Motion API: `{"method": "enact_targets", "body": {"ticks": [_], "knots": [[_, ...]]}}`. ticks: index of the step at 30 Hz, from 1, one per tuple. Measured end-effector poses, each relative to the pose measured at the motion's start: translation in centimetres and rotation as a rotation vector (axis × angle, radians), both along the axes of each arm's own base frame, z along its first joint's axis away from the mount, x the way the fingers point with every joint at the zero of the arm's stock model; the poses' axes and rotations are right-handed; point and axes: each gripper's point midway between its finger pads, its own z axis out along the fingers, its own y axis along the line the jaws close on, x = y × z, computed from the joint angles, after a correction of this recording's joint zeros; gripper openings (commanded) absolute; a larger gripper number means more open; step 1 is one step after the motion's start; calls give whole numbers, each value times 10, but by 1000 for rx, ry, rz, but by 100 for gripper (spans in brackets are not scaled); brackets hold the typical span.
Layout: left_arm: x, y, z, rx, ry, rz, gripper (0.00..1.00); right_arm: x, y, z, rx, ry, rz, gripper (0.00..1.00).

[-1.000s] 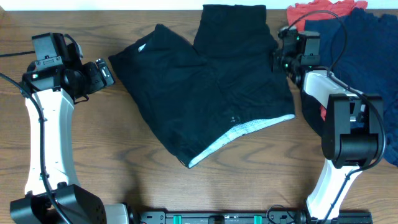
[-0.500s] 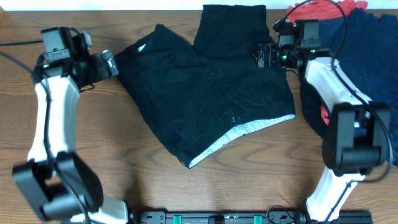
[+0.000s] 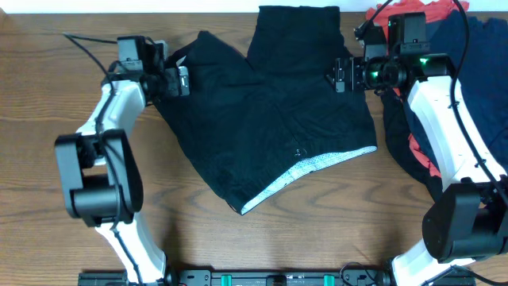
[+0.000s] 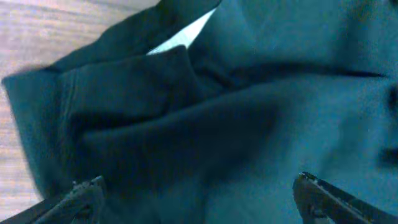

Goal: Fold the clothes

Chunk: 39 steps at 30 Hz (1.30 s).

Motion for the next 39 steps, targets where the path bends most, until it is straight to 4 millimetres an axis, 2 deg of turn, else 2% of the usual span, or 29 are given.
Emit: {"method": "enact_targets", "body": {"ticks": [2,9,11,13,15,18,22,27,32,35,39], "knots": [[7,1,-9,21,-14,-5,88,0,0,0,-2,1,-2,91],[10,5,-43,133,18,5,89,0,-1,-1,-3,3,-5,95],[9,7,-44,156,26,10,89,0,-1,0,-4,2,-5,96],[5,10,-47,184,49,14,95,0,-1,0,-4,2,-5,98],[0,13,-48,200,78,18,96,0,-1,0,-4,2,-5,99],[-15,16,-50,204,154,24,96,0,-1,0,-3,0,-5,99],[-44,24,-51,188,284,97,96,3,-1,1,-3,-13,-4,99],[-89,43,-53,135,474,256,100,8,1,5,-2,-39,-1,99],[-134,60,-54,44,662,412,98,10,3,4,-5,-49,9,99],[-157,63,-53,-16,754,469,98,10,10,-11,-9,-18,27,99],[-168,66,-54,-69,794,509,98,9,22,-40,-17,45,54,99]]}}
